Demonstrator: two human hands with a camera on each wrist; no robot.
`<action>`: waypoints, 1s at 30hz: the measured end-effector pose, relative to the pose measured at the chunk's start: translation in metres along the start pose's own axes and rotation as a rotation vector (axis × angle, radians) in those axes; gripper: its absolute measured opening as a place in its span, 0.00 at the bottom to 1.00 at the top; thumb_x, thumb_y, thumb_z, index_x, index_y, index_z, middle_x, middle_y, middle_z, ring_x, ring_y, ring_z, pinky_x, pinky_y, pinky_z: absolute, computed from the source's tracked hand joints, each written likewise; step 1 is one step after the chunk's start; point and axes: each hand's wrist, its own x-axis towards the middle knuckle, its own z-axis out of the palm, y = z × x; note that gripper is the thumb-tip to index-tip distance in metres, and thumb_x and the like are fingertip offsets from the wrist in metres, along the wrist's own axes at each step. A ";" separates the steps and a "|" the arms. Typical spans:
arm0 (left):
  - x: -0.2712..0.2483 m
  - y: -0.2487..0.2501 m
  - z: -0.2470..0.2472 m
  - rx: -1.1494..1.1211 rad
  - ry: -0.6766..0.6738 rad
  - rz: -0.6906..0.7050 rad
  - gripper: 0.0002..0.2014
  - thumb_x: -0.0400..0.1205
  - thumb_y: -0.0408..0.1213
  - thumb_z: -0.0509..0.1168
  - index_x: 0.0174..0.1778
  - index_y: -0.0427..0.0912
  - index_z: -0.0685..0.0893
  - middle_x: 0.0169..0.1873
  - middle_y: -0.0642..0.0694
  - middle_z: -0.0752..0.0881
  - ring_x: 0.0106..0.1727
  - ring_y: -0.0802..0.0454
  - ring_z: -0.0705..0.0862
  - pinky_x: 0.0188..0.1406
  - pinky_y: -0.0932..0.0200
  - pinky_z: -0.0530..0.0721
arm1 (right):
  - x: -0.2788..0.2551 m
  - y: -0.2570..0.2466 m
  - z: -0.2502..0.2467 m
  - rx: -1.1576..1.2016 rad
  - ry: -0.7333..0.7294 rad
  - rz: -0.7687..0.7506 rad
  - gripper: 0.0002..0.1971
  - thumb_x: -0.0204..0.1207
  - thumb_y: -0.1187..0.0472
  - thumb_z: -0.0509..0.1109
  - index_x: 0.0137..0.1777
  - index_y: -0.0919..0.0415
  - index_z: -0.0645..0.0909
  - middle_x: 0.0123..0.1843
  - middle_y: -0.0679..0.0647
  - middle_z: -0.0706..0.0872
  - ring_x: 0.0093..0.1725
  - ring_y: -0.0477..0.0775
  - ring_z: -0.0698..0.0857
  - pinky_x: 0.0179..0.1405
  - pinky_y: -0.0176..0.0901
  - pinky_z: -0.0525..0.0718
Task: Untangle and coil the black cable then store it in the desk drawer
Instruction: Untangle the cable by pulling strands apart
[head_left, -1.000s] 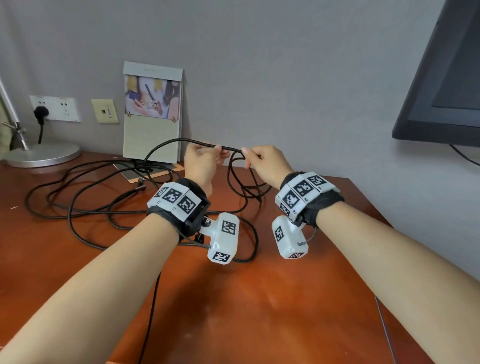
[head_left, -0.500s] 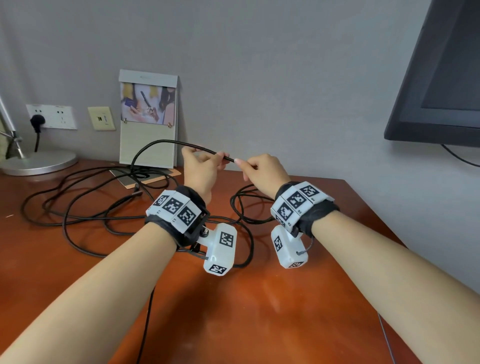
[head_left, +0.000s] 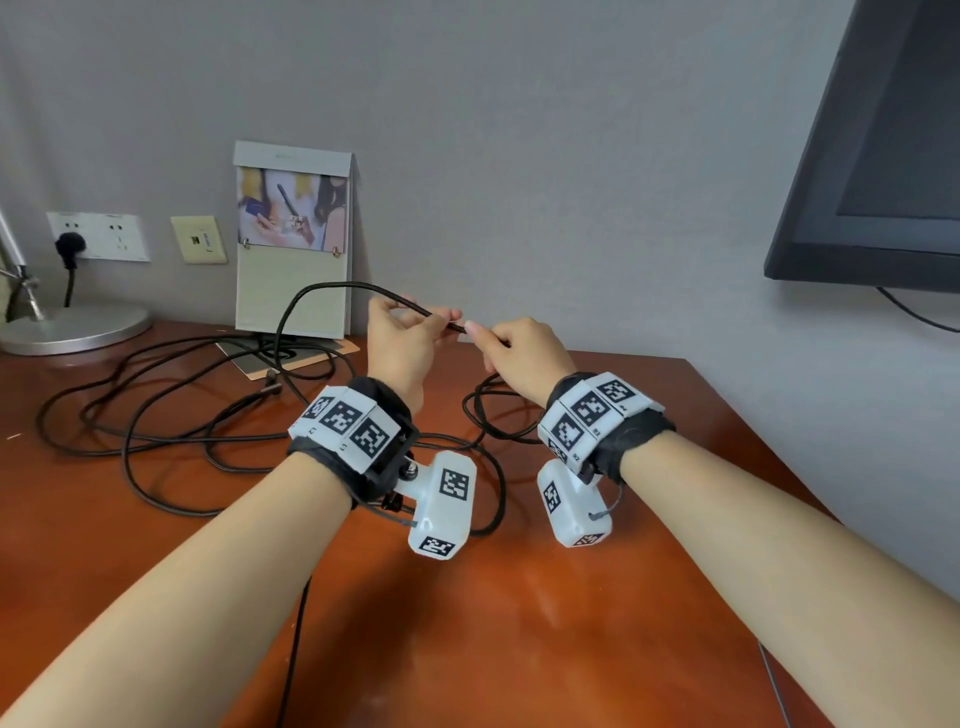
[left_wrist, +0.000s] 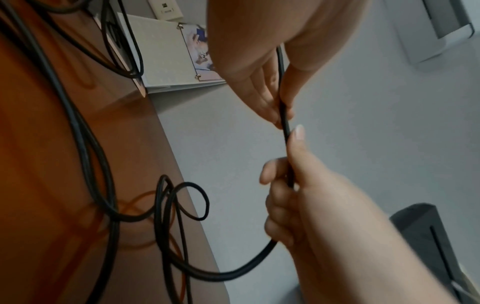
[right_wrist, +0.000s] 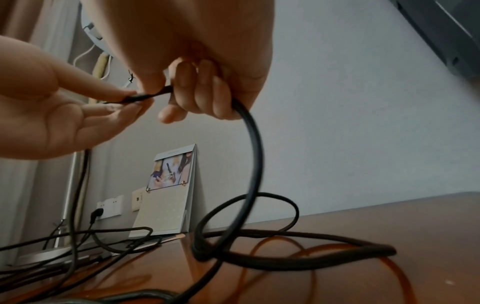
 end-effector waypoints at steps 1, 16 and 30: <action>0.001 0.003 -0.001 -0.013 0.013 0.005 0.15 0.81 0.19 0.61 0.45 0.43 0.66 0.38 0.41 0.86 0.41 0.49 0.87 0.39 0.62 0.87 | 0.000 0.002 -0.001 -0.004 -0.005 0.007 0.29 0.82 0.43 0.57 0.29 0.64 0.80 0.21 0.47 0.77 0.25 0.50 0.77 0.34 0.44 0.79; -0.006 0.003 -0.002 -0.012 -0.044 -0.024 0.14 0.82 0.20 0.59 0.45 0.44 0.68 0.39 0.39 0.87 0.42 0.48 0.88 0.46 0.59 0.87 | -0.001 0.008 -0.002 -0.020 0.008 0.013 0.30 0.82 0.41 0.56 0.27 0.63 0.78 0.21 0.47 0.77 0.27 0.52 0.79 0.38 0.47 0.81; -0.005 0.011 0.000 0.098 -0.137 -0.041 0.08 0.81 0.24 0.63 0.42 0.40 0.75 0.26 0.48 0.86 0.35 0.49 0.89 0.40 0.61 0.87 | 0.002 -0.001 -0.005 -0.012 0.042 -0.010 0.29 0.83 0.43 0.55 0.22 0.57 0.74 0.21 0.48 0.75 0.24 0.49 0.76 0.33 0.42 0.75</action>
